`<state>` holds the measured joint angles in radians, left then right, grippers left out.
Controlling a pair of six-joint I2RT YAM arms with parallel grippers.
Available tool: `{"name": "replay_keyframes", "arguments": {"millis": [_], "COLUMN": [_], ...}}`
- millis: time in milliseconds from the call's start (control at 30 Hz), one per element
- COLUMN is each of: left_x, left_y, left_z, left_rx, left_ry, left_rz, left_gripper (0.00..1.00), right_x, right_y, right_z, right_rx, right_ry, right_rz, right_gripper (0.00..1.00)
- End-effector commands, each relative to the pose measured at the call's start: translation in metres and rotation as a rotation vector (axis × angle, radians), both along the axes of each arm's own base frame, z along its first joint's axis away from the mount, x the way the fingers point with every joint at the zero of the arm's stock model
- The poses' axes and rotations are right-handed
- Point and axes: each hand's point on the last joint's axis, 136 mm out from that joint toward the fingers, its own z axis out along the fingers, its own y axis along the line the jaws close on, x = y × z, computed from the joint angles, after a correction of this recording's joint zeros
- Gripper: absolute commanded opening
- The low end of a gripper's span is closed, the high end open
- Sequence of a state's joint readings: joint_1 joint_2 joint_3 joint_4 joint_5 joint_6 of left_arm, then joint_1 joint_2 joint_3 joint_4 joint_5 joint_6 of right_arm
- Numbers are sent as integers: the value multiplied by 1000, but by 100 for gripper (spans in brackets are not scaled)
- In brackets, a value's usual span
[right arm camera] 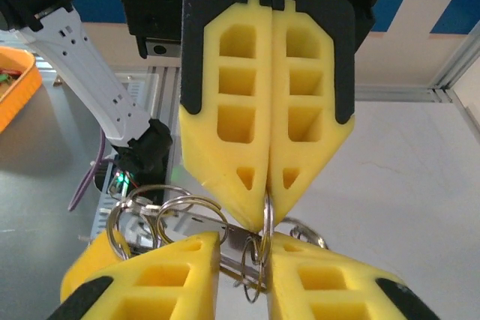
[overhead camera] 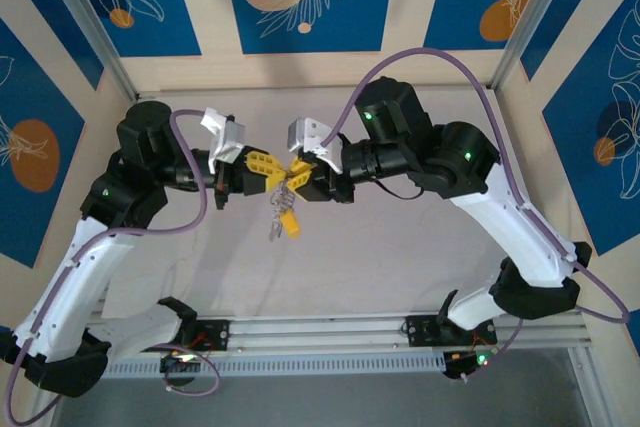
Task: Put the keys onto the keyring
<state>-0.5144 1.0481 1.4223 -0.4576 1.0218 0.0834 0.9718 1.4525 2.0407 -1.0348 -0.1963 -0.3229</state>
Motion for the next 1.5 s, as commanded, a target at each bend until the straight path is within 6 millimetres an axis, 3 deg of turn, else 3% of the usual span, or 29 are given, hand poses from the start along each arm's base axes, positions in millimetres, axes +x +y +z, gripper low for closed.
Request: {"name": "replay_keyframes", "arguments": {"millis": [0,333,500,567,767,900,1300,1467], "left_x": [-16,-22,-24,-25,-27,-27,-35,-36], "left_y": [5,5,6,6,7,7,9,9], "left_z": [36,61,66,65,64,62,60,59], "left_rx": [-114,-267,-303,-303,-292,-285,-275,-275], "left_ry": [-91,-76,-59,-57,-63,-64,-66,-66], "left_rz": [-55,-141,-166,-167,-169,-170,-193,-200], "left_gripper": [0,0,0,0,0,0,0,0], "right_x": [-7,-12,-11,-10,-10,-16,-16,-15], "right_y": [-1,-8,-11,-12,-16,-22,-31,-22], "right_z": [5,17,26,28,26,31,67,68], "right_rx": [46,159,222,238,235,269,406,420], "right_ry": [28,33,22,31,61,76,112,164], "right_rz": [28,45,45,48,37,49,95,127], "right_gripper": [27,24,10,9,32,39,40,39]}}
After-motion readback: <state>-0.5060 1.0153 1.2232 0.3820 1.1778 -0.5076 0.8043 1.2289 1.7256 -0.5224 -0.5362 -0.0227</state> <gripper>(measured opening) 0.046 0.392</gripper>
